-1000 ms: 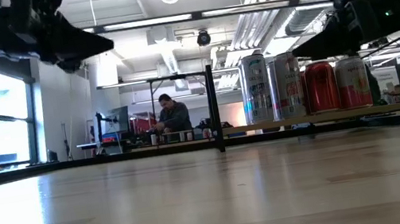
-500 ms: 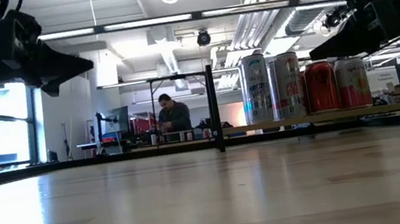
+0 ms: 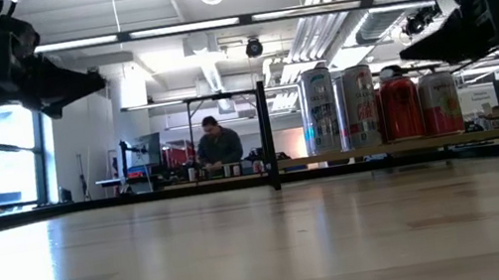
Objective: Place canned beverage on shelf
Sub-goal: Return to Home Position
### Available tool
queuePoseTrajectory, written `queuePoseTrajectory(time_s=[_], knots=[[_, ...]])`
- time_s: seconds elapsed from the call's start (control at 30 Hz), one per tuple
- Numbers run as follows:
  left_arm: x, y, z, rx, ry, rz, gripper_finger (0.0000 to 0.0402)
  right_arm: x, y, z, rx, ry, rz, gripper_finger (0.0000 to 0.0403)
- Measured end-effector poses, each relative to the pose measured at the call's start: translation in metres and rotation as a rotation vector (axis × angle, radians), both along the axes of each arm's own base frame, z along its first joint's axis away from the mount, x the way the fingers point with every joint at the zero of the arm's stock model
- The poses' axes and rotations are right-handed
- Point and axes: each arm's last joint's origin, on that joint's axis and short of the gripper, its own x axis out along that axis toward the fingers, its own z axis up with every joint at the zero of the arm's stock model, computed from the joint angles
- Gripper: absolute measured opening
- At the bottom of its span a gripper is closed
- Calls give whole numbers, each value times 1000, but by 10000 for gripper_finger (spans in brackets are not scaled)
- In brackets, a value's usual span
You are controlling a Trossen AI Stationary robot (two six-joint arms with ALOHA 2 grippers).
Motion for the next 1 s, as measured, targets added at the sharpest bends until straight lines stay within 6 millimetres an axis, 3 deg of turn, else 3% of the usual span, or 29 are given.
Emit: queuePoseTrajectory(time_s=[0.13,0.27,1.0], knots=[[-9,0,-4,-12,25,28,0,-6,1,7,-55,-76,21,0],[-19,-2,3,10,-63,11,0,-9,2,11,-89,-117,17,0],[-17,-1,2,-24,-51,30,0,-9,1,11,-42,-110,-35,0]])
